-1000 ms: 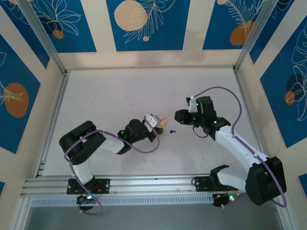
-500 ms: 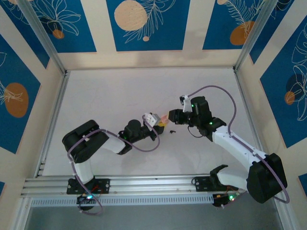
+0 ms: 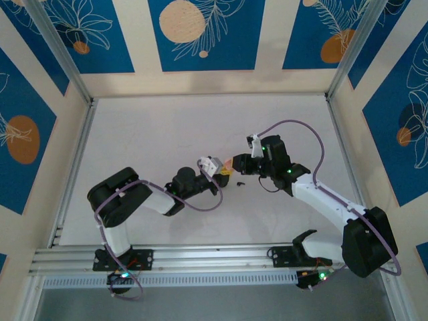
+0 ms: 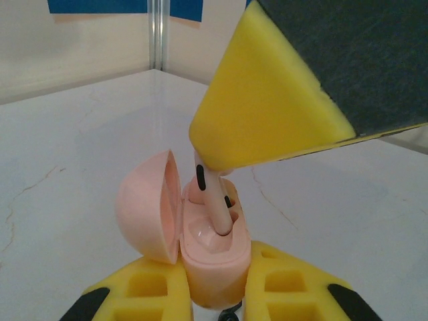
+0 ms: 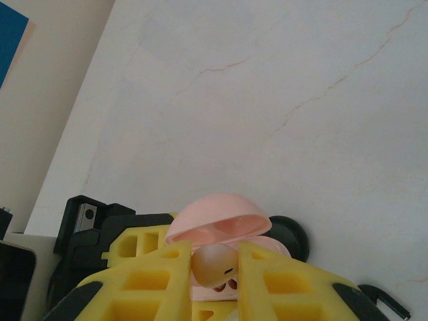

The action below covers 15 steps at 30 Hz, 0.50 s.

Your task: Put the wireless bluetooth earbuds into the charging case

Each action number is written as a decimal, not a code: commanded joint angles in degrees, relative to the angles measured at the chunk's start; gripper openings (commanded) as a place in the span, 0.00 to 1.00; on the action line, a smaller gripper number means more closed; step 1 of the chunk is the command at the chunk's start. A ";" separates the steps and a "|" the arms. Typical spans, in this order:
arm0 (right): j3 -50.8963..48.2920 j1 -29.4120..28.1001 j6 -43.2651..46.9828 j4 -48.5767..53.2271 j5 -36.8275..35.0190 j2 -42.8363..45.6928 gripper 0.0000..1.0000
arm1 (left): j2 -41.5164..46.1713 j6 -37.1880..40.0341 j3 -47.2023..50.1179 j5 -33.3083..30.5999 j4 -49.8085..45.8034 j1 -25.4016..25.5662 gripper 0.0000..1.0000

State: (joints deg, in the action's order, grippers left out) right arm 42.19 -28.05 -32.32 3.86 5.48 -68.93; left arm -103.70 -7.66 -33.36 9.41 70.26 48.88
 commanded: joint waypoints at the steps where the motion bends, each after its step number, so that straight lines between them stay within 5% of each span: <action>1: 0.61 -0.55 1.44 0.60 -1.61 0.19 0.20 | 0.16 -1.04 0.55 0.33 3.78 0.69 0.07; 15: 1.05 -1.66 3.17 3.52 -2.30 1.38 0.25 | 0.76 -0.37 0.84 -0.36 4.21 0.69 0.08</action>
State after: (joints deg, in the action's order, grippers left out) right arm 42.24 -29.26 -30.30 5.06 4.29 -68.77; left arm -103.70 -7.88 -32.84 9.37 70.74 48.88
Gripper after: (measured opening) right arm 0.243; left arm 0.156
